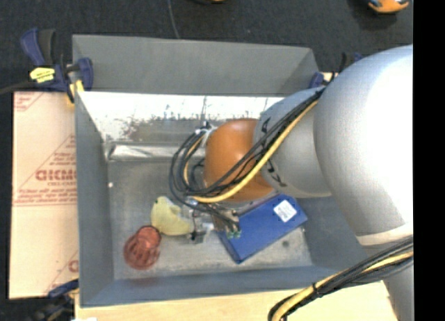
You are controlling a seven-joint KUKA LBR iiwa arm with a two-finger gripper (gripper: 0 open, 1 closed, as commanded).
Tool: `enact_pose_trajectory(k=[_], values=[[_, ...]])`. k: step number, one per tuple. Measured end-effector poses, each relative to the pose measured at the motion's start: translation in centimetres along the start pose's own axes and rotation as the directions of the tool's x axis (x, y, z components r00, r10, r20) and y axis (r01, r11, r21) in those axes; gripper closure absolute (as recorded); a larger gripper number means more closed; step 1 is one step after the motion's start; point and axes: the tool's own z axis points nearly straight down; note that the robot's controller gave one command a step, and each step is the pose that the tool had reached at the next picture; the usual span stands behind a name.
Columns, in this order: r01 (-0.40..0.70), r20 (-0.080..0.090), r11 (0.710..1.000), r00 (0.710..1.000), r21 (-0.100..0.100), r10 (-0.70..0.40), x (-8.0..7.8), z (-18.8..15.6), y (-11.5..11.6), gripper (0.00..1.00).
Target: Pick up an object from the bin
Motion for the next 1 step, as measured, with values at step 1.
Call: enact_pose_trajectory(k=[1], values=[[0.030,-0.002,1.000,1.000,0.001,-0.030,-0.86,-7.69,-0.14,1.00]])
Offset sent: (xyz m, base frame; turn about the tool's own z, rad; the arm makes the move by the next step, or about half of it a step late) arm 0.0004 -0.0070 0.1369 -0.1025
